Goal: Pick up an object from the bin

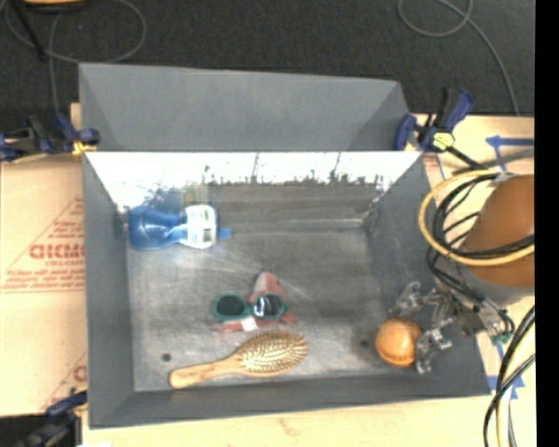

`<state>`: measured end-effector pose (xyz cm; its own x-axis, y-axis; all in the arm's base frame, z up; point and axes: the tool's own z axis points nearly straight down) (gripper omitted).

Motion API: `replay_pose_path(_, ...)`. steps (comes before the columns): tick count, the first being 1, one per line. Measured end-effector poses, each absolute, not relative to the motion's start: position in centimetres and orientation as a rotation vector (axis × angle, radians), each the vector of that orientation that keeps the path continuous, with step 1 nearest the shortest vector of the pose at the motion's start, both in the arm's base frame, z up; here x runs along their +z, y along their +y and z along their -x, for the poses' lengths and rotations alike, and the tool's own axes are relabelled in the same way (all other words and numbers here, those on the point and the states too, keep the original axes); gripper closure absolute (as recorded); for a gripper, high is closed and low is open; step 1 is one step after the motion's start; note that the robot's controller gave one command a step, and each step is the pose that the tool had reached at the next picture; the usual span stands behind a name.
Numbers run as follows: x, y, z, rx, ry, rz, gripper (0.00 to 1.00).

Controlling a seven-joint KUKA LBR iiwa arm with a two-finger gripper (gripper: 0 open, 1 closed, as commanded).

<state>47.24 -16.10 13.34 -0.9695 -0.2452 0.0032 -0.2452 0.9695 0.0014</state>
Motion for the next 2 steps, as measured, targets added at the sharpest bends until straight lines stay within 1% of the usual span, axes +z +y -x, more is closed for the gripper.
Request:
replay_pose_path(1, 14.86, -16.15, -47.35, 0.002, -3.119, -0.387, 1.00)
replay_pose_path(2, 15.78, -16.19, -47.39, 0.004, -3.121, -0.387, 1.00)
